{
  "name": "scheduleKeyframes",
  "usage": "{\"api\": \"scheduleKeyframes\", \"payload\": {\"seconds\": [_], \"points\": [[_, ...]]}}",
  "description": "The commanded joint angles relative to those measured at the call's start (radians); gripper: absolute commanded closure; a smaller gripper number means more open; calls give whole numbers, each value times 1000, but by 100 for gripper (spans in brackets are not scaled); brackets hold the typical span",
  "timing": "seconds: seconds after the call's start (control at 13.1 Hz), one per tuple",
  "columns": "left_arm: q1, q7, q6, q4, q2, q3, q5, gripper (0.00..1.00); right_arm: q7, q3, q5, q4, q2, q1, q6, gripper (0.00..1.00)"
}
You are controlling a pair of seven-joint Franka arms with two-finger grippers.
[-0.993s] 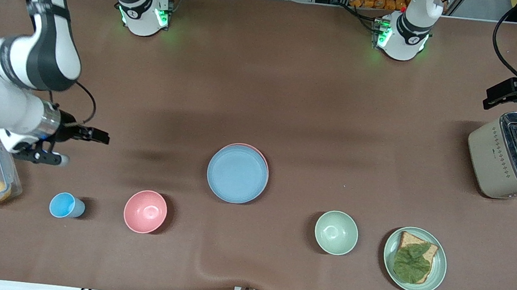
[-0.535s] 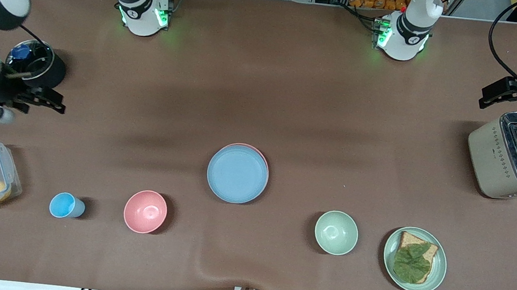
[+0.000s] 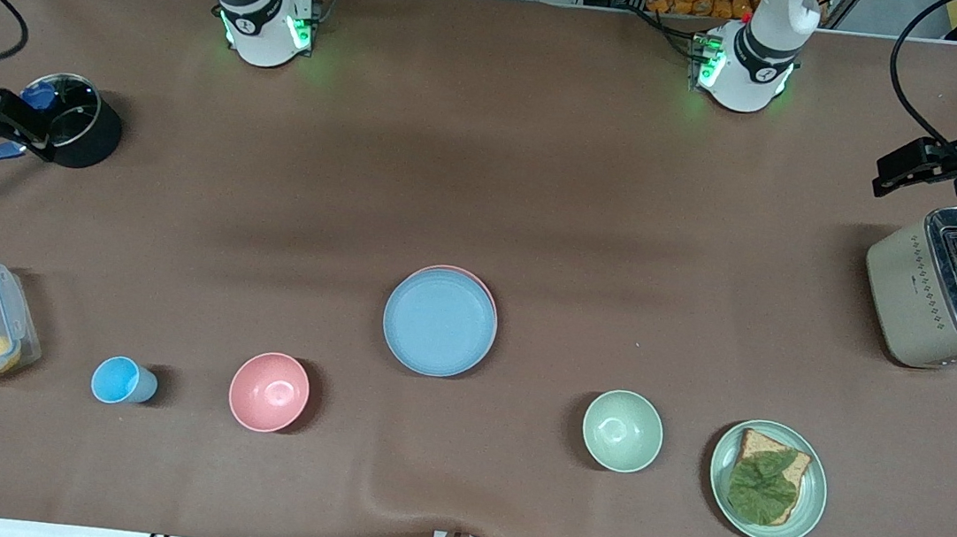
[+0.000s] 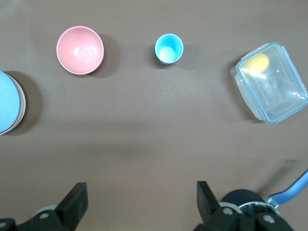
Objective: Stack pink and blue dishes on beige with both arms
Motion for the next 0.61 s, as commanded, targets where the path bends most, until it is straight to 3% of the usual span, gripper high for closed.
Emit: {"api": "scheduleKeyframes", "payload": {"seconds": [0.0, 0.53], "points": [[2, -6, -15, 16, -15, 0, 1, 0, 51, 17, -21, 28, -4, -19, -26, 0], [4, -6, -21, 24, -11, -1, -2, 0, 56, -3, -18, 26, -12, -18, -33, 0]]}}
